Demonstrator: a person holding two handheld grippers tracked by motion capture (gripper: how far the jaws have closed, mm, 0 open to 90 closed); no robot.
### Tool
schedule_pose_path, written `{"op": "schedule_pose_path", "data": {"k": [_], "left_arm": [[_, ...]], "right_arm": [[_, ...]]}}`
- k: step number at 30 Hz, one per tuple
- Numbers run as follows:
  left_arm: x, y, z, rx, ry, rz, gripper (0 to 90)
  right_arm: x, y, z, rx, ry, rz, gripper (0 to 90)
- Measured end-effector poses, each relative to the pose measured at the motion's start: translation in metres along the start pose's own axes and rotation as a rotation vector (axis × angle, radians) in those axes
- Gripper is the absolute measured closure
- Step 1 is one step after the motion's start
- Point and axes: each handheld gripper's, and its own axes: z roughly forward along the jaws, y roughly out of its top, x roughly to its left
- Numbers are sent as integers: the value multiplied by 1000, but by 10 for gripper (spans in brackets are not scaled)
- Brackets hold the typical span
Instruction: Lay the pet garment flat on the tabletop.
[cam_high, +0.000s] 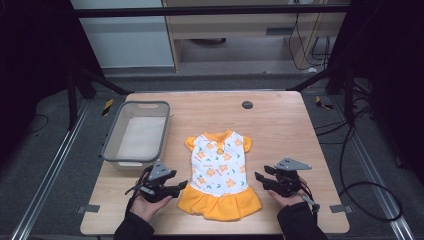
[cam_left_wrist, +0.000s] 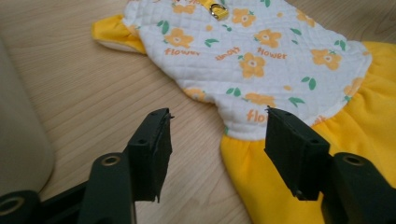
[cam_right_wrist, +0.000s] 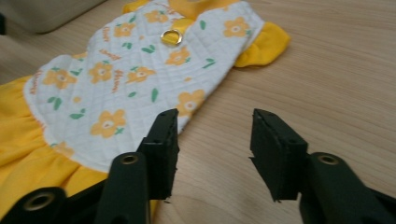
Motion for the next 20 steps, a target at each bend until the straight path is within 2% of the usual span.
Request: {"op": "schedule_pose_path", "data": {"k": [3,7,9,12,20], "left_arm": [[4,-6,-7,-2,10,-7,337],[12,-19,-17,9,33,-19,298],[17,-25,-22,1,53,-14,276],[27,-33,-27,3,91,-38,266],[38,-41,-33,3,141,-48,239]], "right_arm": [[-7,-2,-2,0,-38,6,444],[-15,-5,-4,-2,-74,13,354],[-21,-7,-6,-1,-98,25,304],[-26,-9,-7,1,-126,26,267],[-34,-12,-12,0,-146,49,225]]}}
